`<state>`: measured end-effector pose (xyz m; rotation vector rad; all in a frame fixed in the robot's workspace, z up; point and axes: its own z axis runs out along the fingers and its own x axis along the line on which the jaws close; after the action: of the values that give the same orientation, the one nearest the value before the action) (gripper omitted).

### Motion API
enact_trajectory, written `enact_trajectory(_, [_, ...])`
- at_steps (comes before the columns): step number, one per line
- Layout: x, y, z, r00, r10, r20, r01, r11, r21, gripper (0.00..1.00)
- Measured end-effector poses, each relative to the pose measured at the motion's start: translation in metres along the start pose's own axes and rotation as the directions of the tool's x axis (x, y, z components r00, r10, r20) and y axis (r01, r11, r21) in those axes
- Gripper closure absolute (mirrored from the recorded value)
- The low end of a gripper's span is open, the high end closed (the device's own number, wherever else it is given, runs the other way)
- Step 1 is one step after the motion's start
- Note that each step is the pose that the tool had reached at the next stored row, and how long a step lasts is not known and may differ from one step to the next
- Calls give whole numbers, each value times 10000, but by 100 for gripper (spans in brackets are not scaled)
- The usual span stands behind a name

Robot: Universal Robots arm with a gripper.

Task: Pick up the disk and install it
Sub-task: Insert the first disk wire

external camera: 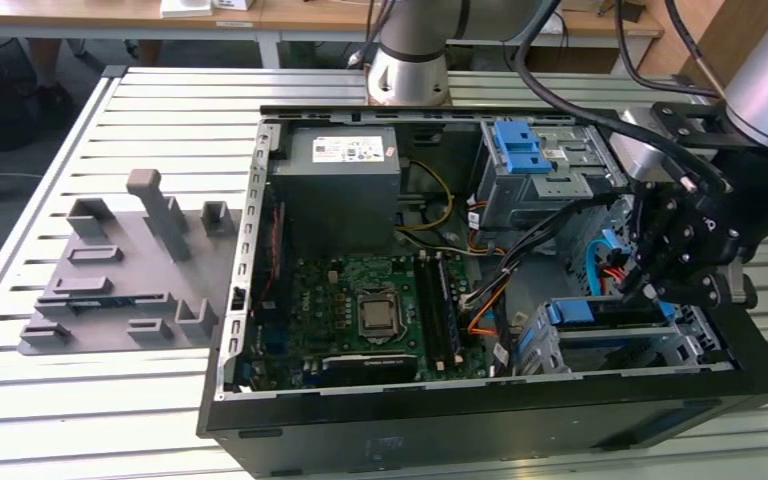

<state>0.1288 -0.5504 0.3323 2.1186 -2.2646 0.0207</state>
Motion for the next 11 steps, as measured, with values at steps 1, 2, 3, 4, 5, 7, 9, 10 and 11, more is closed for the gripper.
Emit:
enact_trajectory(1, [-1,0,16,10000,-1,25,1,10000,-3,84])
enact_trajectory(2, [0,0,16,10000,0,13,0,10000,-3,84])
enact_trajectory(3, [0,0,15,10000,1,7,-1,10000,-5,84])
enact_trajectory(4, [-1,0,16,10000,1,2,-1,10000,-6,84])
enact_trajectory(5, [-1,0,17,10000,0,-2,0,10000,-8,84])
enact_trajectory(7, [-1,0,23,10000,0,0,0,10000,-15,84])
enact_trajectory(9, [-1,0,25,10000,0,1,0,10000,-16,84])
enact_trajectory(10, [-1,0,25,10000,0,1,0,10000,-17,84])
enact_trajectory(11, [-1,0,25,10000,0,0,0,10000,-17,84])
